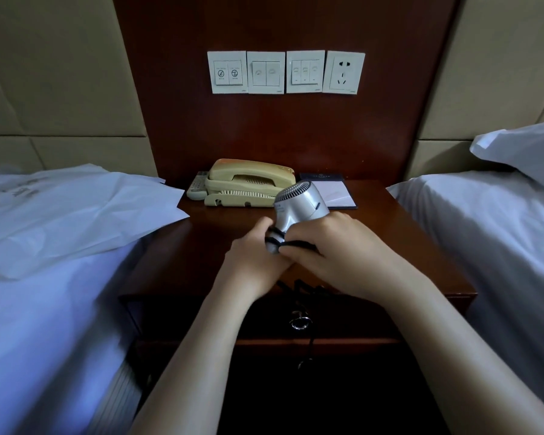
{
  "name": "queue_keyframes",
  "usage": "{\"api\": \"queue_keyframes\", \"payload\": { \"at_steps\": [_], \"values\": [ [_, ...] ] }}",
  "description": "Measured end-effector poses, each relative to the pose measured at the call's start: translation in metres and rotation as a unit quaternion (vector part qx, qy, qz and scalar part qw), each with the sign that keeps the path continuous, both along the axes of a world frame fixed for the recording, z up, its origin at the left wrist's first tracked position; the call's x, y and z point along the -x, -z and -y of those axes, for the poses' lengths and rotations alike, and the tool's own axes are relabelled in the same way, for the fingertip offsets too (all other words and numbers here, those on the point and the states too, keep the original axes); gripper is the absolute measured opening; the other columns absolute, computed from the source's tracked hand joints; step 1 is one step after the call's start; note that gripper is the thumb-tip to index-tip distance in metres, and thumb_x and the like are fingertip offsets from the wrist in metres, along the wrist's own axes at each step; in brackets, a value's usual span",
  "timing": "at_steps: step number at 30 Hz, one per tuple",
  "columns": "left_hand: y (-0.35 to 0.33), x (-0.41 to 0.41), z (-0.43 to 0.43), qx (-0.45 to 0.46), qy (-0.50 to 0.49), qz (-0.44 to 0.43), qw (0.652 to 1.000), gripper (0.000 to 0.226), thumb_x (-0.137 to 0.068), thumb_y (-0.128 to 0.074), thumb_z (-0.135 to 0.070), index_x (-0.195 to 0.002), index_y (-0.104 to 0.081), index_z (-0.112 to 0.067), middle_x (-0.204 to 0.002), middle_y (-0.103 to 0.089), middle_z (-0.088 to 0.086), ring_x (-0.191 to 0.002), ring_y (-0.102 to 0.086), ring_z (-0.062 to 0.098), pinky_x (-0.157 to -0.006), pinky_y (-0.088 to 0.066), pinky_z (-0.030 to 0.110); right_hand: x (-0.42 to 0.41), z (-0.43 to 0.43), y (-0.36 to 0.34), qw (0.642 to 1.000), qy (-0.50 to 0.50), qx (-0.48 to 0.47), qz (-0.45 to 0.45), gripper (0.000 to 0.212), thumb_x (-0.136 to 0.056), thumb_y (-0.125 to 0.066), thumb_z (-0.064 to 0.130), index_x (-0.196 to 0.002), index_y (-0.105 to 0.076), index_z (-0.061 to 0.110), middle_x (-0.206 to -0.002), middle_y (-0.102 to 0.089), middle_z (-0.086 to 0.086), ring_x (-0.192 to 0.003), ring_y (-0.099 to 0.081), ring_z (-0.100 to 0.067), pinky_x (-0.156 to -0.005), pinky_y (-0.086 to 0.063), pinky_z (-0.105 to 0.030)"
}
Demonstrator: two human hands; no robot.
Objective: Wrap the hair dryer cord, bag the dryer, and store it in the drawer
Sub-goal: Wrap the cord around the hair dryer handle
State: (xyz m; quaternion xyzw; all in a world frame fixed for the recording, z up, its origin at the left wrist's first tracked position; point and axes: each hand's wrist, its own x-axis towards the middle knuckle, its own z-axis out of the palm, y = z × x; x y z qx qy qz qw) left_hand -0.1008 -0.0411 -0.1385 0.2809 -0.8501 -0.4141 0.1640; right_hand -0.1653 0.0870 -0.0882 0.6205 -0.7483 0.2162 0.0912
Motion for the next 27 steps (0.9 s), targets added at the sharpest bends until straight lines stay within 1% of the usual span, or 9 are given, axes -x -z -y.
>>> {"api": "queue_keyframes", "payload": {
  "at_steps": [5, 7, 10, 13, 16, 20, 23, 25, 27],
  "values": [
    [-0.002, 0.001, -0.001, 0.054, -0.012, -0.037, 0.998, 0.03, -0.076, -0.043, -0.056, -0.082, -0.045, -0.026, -0.072, -0.059, 0.001, -0.07, -0.063, 0.029, -0.063, -0.053, 0.039, 0.021, -0.006, -0.004, 0.967, -0.054, 0.0, 0.25, 0.018, -0.086, -0.065, 0.018, -0.069, -0.06, 0.018, -0.051, -0.045, 0.009, -0.047, -0.035, -0.005, -0.048, -0.027, -0.016],
    [0.0, 0.001, 0.004, 0.087, -0.025, -0.057, 0.994, 0.031, -0.084, -0.043, -0.058, -0.083, -0.045, -0.027, -0.069, -0.059, -0.004, -0.07, -0.063, 0.028, -0.063, -0.049, 0.035, 0.028, -0.01, -0.001, 0.912, -0.076, -0.019, 0.403, 0.021, -0.085, -0.065, 0.011, -0.066, -0.057, 0.015, -0.048, -0.043, 0.006, -0.041, -0.036, -0.007, -0.045, -0.033, -0.018],
    [0.003, 0.002, 0.011, 0.109, -0.033, -0.072, 0.991, 0.03, -0.085, -0.041, -0.057, -0.088, -0.048, -0.028, -0.067, -0.06, -0.006, -0.068, -0.064, 0.029, -0.063, -0.05, 0.036, 0.035, -0.009, 0.01, 0.784, -0.123, 0.006, 0.609, 0.018, -0.082, -0.061, 0.006, -0.071, -0.047, 0.003, -0.045, -0.038, 0.006, -0.04, -0.037, -0.004, -0.048, -0.042, -0.014],
    [0.006, 0.002, 0.016, 0.129, -0.04, -0.067, 0.989, 0.036, -0.084, -0.037, -0.06, -0.093, -0.048, -0.028, -0.07, -0.06, -0.004, -0.069, -0.065, 0.03, -0.066, -0.05, 0.036, 0.036, -0.006, 0.018, 0.695, -0.145, 0.033, 0.704, 0.009, -0.078, -0.054, 0.01, -0.079, -0.05, 0.002, -0.054, -0.056, 0.001, -0.054, -0.056, -0.008, -0.059, -0.05, -0.017],
    [0.008, 0.001, 0.019, 0.132, -0.052, -0.055, 0.988, 0.039, -0.085, -0.037, -0.062, -0.096, -0.049, -0.027, -0.082, -0.065, 0.004, -0.075, -0.065, 0.034, -0.072, -0.051, 0.039, 0.034, -0.003, 0.023, 0.624, -0.14, 0.038, 0.768, 0.02, -0.079, -0.056, 0.015, -0.095, -0.063, 0.003, -0.086, -0.074, -0.009, -0.082, -0.071, -0.017, -0.082, -0.056, -0.028],
    [0.009, 0.002, 0.024, 0.127, -0.088, -0.038, 0.987, 0.034, -0.087, -0.04, -0.057, -0.093, -0.048, -0.025, -0.089, -0.066, 0.005, -0.087, -0.062, 0.034, -0.068, -0.04, 0.035, 0.025, 0.003, 0.021, 0.562, -0.126, 0.041, 0.817, 0.048, -0.087, -0.037, 0.027, -0.054, -0.067, 0.009, -0.063, -0.071, -0.002, -0.064, -0.069, -0.015, -0.104, -0.037, -0.034],
    [0.011, 0.003, 0.03, 0.117, -0.105, -0.031, 0.987, 0.034, -0.086, -0.042, -0.055, -0.1, -0.05, -0.025, -0.096, -0.066, 0.007, -0.093, -0.061, 0.036, -0.072, -0.043, 0.035, 0.02, 0.007, 0.019, 0.489, -0.122, 0.066, 0.861, 0.032, -0.084, -0.042, 0.028, -0.058, -0.051, 0.013, -0.041, -0.048, 0.003, -0.039, -0.052, -0.011, -0.076, -0.054, -0.03],
    [0.013, 0.001, 0.037, 0.095, -0.116, -0.032, 0.988, 0.04, -0.083, -0.041, -0.059, -0.105, -0.05, -0.027, -0.098, -0.066, 0.008, -0.091, -0.062, 0.037, -0.077, -0.05, 0.039, 0.025, 0.006, 0.02, 0.485, -0.134, 0.072, 0.861, 0.026, -0.082, -0.046, 0.025, -0.058, -0.049, 0.014, -0.039, -0.04, 0.006, -0.031, -0.037, -0.006, -0.052, -0.052, -0.024],
    [0.014, -0.004, 0.042, 0.089, -0.124, -0.047, 0.987, 0.041, -0.082, -0.039, -0.06, -0.103, -0.05, -0.026, -0.095, -0.065, 0.008, -0.088, -0.063, 0.038, -0.079, -0.053, 0.043, 0.032, -0.001, 0.017, 0.487, -0.175, 0.051, 0.854, 0.016, -0.078, -0.055, 0.022, -0.064, -0.054, 0.015, -0.041, -0.045, 0.006, -0.029, -0.033, -0.004, -0.045, -0.049, -0.021]
  ]
}}
